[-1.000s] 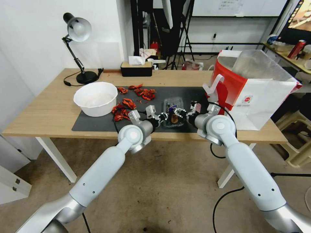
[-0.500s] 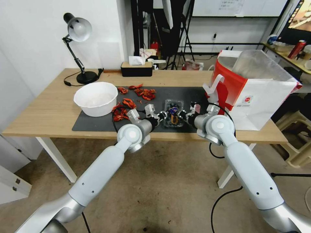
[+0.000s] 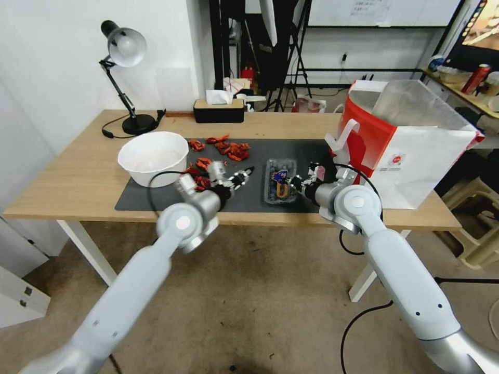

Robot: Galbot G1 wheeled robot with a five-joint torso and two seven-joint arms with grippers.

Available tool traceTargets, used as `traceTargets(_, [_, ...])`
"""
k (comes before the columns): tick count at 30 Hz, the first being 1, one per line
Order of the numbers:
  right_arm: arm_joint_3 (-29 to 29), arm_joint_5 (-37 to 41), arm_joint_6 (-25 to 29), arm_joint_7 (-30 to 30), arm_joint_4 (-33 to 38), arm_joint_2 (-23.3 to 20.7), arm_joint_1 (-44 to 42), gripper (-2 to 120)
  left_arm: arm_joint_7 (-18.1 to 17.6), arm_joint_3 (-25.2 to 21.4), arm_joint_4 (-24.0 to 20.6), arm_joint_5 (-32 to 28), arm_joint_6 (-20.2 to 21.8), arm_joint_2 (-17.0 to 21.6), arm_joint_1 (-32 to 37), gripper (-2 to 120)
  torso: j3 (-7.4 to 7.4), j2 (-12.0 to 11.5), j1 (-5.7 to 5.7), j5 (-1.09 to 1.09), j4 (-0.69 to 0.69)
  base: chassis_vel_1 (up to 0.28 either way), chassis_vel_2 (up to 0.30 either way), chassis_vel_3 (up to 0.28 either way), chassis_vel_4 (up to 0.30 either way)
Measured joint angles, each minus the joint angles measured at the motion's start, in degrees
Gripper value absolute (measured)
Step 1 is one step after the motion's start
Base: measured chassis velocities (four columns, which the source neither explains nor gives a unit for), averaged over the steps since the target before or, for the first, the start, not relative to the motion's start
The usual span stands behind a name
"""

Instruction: Close the takeout container lid, then place the container into the takeout bag.

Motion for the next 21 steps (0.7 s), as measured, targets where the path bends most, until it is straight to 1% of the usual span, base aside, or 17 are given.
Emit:
traceTargets(1, [0.00,0.00,0.00,0.00,0.00,0.00,0.00,0,0.00,0.00,0.00,0.00,0.00,0.00,0.00,17,0.00,0.00,0.00,0.00,0.00,0.000,0.000,0.000,0.000])
traceTargets(3, [0.11,-0.12,0.18,-0.94,0.93,-0.37,0.07,0,1.26,-2.18,-3.11,5.86,-1.30,1.59,4.89,27,0.00,0.00,0.01,0.01,0.00,0.000,0.000,0.000,0.000])
traceTargets(4, [0.11,-0.27,0.24,-1.25,1.17,-0.47,0.12,0,1.56,-2.71,-3.82,7.36,-1.67,1.86,6.09,28,0.00,0.00,0.00,0.02,0.00,0.000,0.000,0.000,0.000])
traceTargets(5, [0.11,-0.27,0.24,-1.25,1.17,-0.47,0.12,0,1.56,-2.71,-3.82,7.36,-1.67,1.86,6.09,28,0.00,0.00,0.00,0.02,0.00,0.000,0.000,0.000,0.000])
traceTargets(6, [0.11,-0.38,0.27,-1.41,1.28,-0.51,0.16,0,1.65,-2.92,-4.08,7.85,-1.76,1.95,6.57,35,0.00,0.00,0.01,0.01,-0.01,0.000,0.000,0.000,0.000])
traceTargets(7, [0.11,-0.98,0.38,-2.12,1.72,-0.72,0.25,0,2.22,-4.19,-5.60,11.42,-2.45,2.33,9.32,41,0.00,0.00,0.00,-0.01,-0.01,0.000,0.000,0.000,0.000])
traceTargets(8, [0.07,-1.60,0.45,-2.78,2.10,-0.86,0.28,0,2.96,-5.37,-6.59,14.42,-3.20,2.54,11.41,45,0.00,0.00,0.00,0.00,-0.01,0.000,0.000,0.000,0.000])
traceTargets(9, [0.07,-1.60,0.45,-2.78,2.10,-0.86,0.28,0,2.96,-5.37,-6.59,14.42,-3.20,2.54,11.41,45,0.00,0.00,0.00,0.00,-0.01,0.000,0.000,0.000,0.000])
traceTargets(10, [-0.04,-2.73,0.56,-3.68,2.58,-1.02,0.29,0,4.16,-6.97,-7.73,17.80,-4.06,2.75,14.26,51,0.00,0.00,0.00,0.02,0.00,0.000,0.000,0.000,0.000])
traceTargets(12, [-0.45,-6.59,1.54,-6.86,3.90,-1.53,0.29,0,6.66,-11.01,-10.34,24.30,-6.29,2.89,20.94,60,0.00,0.00,0.00,-0.01,0.00,0.000,0.000,0.000,0.000])
traceTargets(13, [-0.76,-8.85,2.48,-8.65,4.67,-1.81,0.30,0,8.00,-13.27,-11.89,27.62,-7.88,2.96,24.48,65,0.00,0.01,0.00,0.02,0.00,0.000,0.000,0.000,0.000])
traceTargets(14, [-0.76,-8.85,2.48,-8.65,4.67,-1.81,0.30,0,8.00,-13.27,-11.89,27.62,-7.88,2.96,24.48,65,0.00,0.01,0.00,0.02,0.00,0.000,0.000,0.000,0.000])
traceTargets(16, [-1.29,-15.27,5.35,-12.10,6.39,-2.39,0.77,0,10.41,-17.25,-13.81,35.36,-12.05,2.96,31.10,74,-0.01,0.00,0.00,0.02,0.01,0.000,0.000,0.000,0.000])
traceTargets(17, [-1.29,-17.80,6.40,-13.22,7.09,-2.60,0.95,0,10.65,-18.21,-14.30,37.36,-13.03,2.88,32.67,78,-0.01,0.00,0.00,0.01,0.01,0.000,0.000,0.000,0.000])
traceTargets(18, [-1.29,-17.80,6.40,-13.22,7.09,-2.60,0.95,0,10.65,-18.21,-14.30,37.36,-13.03,2.88,32.67,78,-0.01,0.00,0.00,0.01,0.01,0.000,0.000,0.000,0.000])
traceTargets(19, [-1.28,-20.40,7.71,-14.30,7.84,-2.85,1.29,0,10.88,-19.38,-14.71,39.21,-14.04,2.57,34.49,83,-0.01,0.00,0.00,0.01,-0.02,0.000,0.000,0.000,0.000])
traceTargets(21, [-1.17,-23.86,11.02,-16.18,8.93,-3.32,2.44,0,11.26,-21.55,-14.93,42.58,-16.18,1.35,37.02,93,-0.01,0.00,0.00,0.02,-0.01,0.000,0.000,0.000,0.000])
